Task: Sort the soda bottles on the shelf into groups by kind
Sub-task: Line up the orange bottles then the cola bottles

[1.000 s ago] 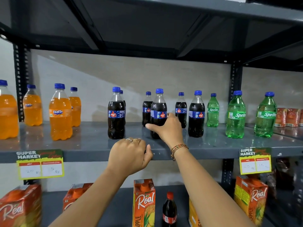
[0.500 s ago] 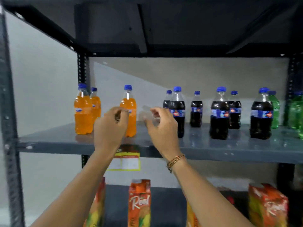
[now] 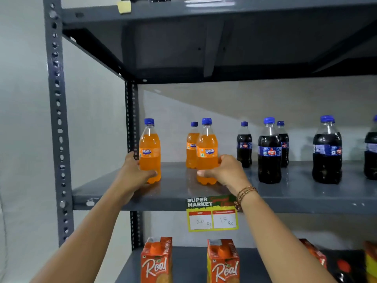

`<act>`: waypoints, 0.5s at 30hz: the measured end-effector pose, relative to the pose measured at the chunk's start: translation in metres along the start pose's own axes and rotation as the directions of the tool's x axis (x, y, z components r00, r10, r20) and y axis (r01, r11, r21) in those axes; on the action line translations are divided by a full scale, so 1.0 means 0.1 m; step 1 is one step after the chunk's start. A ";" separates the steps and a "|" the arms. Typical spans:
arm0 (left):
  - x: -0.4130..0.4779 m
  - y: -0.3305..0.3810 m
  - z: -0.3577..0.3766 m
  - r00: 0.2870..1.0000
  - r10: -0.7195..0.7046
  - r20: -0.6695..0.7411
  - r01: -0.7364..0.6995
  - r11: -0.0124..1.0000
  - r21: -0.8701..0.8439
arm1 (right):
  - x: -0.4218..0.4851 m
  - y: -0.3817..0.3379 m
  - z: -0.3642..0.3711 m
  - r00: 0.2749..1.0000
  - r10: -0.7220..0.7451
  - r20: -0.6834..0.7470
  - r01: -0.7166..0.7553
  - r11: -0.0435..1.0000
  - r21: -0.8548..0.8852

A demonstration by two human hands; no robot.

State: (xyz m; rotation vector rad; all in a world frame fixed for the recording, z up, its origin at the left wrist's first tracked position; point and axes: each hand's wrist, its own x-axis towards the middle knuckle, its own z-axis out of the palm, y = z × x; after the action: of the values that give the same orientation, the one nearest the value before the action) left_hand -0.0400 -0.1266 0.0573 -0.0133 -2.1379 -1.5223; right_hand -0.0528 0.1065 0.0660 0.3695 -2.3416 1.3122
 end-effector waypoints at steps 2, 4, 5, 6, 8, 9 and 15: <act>0.01 -0.03 -0.02 1.000 -0.005 0.011 0.004 1.000 0.022 | 0.02 0.01 0.02 1.000 0.008 -0.008 -0.008 1.000 -0.005; -0.01 -0.02 -0.03 1.000 -0.003 -0.011 0.003 0.999 0.048 | 0.04 0.02 0.03 1.000 0.022 -0.014 -0.022 1.000 -0.018; -0.02 -0.01 -0.03 1.000 0.004 -0.019 -0.003 0.998 0.055 | 0.05 0.03 0.04 1.000 0.023 -0.015 -0.023 1.000 -0.020; -0.03 -0.01 -0.03 1.000 0.010 -0.027 -0.008 0.998 0.058 | 0.06 0.03 0.05 1.000 0.016 -0.017 -0.017 1.000 -0.020; -0.04 0.00 -0.02 0.999 0.014 -0.052 -0.011 0.998 0.061 | 0.06 0.04 0.06 1.000 0.004 -0.020 -0.004 1.000 -0.017; -0.05 0.00 -0.02 0.998 0.016 -0.069 -0.012 0.998 0.066 | 0.07 0.05 0.06 1.000 -0.003 -0.024 0.002 1.000 -0.015; -0.09 0.02 0.00 0.990 0.051 -0.133 -0.035 0.992 0.120 | 0.07 0.08 0.08 0.999 -0.029 -0.024 0.028 0.999 -0.031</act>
State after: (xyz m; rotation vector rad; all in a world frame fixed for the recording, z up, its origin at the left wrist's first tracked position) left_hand -0.0312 -0.1229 0.0557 0.0821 -2.1012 -1.3323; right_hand -0.0640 0.1037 0.0603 0.3736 -2.3249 1.2588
